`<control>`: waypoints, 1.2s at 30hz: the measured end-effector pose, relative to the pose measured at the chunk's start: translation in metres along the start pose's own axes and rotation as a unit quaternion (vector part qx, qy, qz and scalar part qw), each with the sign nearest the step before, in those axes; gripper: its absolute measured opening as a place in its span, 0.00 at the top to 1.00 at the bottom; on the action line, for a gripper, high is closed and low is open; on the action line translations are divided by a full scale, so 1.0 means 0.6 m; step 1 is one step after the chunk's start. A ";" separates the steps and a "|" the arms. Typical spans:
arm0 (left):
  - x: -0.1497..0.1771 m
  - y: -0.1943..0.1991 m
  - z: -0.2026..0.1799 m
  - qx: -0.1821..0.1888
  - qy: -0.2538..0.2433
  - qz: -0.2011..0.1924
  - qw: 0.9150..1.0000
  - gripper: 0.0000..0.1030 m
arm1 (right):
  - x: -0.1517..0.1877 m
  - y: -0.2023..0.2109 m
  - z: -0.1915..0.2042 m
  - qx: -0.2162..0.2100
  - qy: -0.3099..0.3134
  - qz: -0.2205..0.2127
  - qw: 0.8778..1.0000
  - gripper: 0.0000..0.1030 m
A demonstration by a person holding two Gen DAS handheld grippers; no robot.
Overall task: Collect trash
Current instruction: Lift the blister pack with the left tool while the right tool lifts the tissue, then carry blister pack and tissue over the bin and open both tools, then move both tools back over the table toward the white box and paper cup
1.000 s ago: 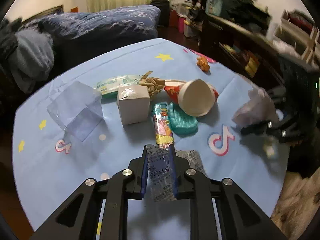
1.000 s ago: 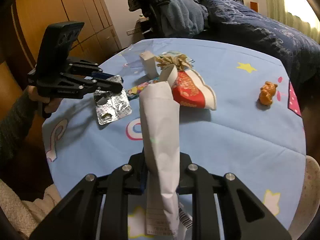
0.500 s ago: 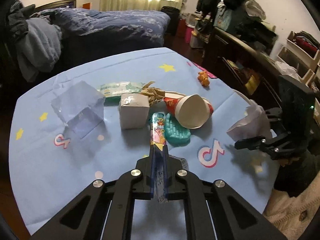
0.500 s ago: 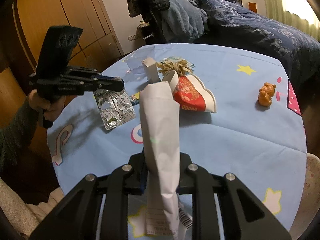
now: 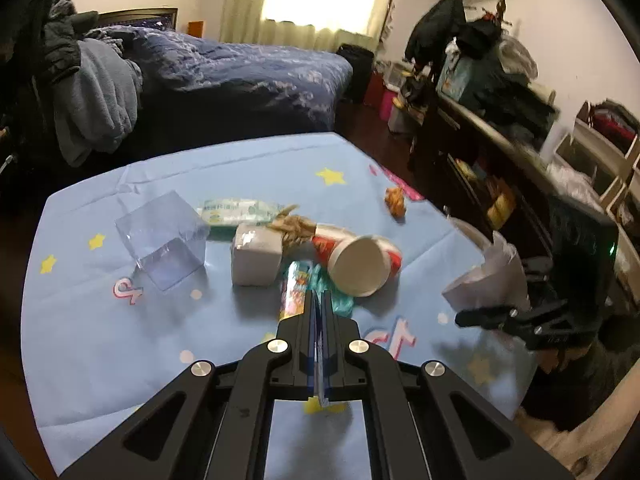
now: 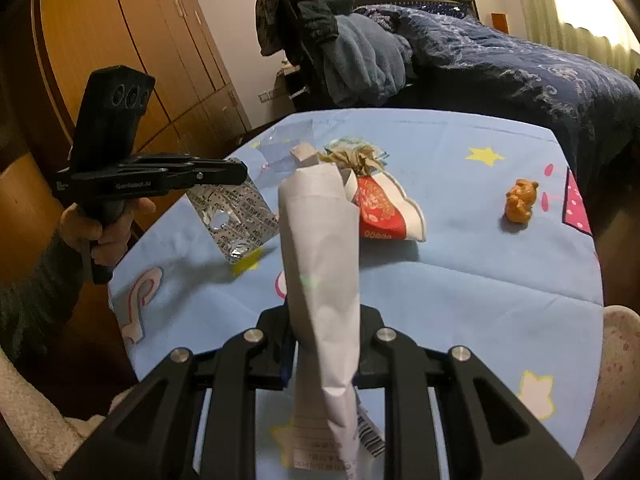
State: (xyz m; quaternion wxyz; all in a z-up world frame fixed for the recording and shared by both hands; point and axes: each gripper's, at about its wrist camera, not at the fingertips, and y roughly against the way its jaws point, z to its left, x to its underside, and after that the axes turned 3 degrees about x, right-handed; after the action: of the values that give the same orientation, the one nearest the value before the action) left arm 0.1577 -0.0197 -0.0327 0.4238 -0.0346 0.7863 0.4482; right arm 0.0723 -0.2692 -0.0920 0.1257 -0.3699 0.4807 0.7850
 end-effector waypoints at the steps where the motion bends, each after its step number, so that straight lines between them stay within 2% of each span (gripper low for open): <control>1: -0.006 0.004 -0.006 -0.002 -0.002 -0.006 1.000 0.98 | 0.000 0.008 -0.003 -0.003 -0.005 -0.006 1.000 0.79; 4: -0.038 0.021 -0.042 0.011 -0.015 -0.033 0.999 0.98 | 0.000 0.043 -0.018 -0.003 -0.026 -0.034 0.999 0.79; 9: -0.116 -0.001 -0.144 0.044 -0.086 -0.063 0.993 0.98 | 0.006 0.126 -0.074 0.044 -0.065 -0.086 0.993 0.79; 13: -0.177 -0.082 -0.234 0.084 -0.126 -0.060 0.987 0.98 | 0.024 0.185 -0.147 0.108 -0.109 -0.109 0.982 0.79; 16: -0.212 -0.170 -0.305 0.115 -0.143 -0.039 0.982 0.98 | 0.047 0.216 -0.208 0.165 -0.144 -0.111 0.969 0.79; 21: -0.229 -0.299 -0.394 0.137 -0.164 0.004 0.977 0.98 | 0.091 0.235 -0.284 0.227 -0.185 -0.109 0.950 0.79; 23: -0.231 -0.349 -0.417 0.141 -0.170 0.034 0.975 0.97 | 0.104 0.233 -0.305 0.248 -0.195 -0.108 0.943 0.72; 25: -0.229 -0.382 -0.433 0.132 -0.173 0.046 0.975 0.97 | 0.116 0.227 -0.327 0.267 -0.203 -0.109 0.936 0.51; 26: -0.226 -0.390 -0.436 0.130 -0.176 0.049 0.974 0.87 | 0.121 0.225 -0.335 0.268 -0.204 -0.112 0.935 0.45; 27: -0.225 -0.401 -0.440 0.130 -0.176 0.052 0.974 0.63 | 0.126 0.224 -0.342 0.269 -0.206 -0.115 0.934 0.33; 28: -0.225 -0.408 -0.441 0.128 -0.173 0.053 0.975 0.45 | 0.129 0.224 -0.345 0.270 -0.207 -0.116 0.933 0.25; 29: -0.227 -0.411 -0.440 0.130 -0.168 0.051 0.976 0.09 | 0.132 0.222 -0.350 0.270 -0.206 -0.118 0.933 0.24; 30: -0.227 -0.409 -0.437 0.140 -0.162 0.042 0.976 0.04 | 0.133 0.221 -0.351 0.271 -0.207 -0.120 0.932 0.24; 36: -0.233 -0.411 -0.436 0.146 -0.156 0.044 0.976 0.04 | 0.133 0.230 -0.359 0.258 -0.222 -0.137 0.930 0.24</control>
State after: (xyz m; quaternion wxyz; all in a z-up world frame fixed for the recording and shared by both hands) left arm 0.1876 -0.4040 -0.0395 0.5212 0.1328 0.7685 0.3467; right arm 0.0394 -0.5343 -0.1138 0.4263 -0.2034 0.5713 0.6712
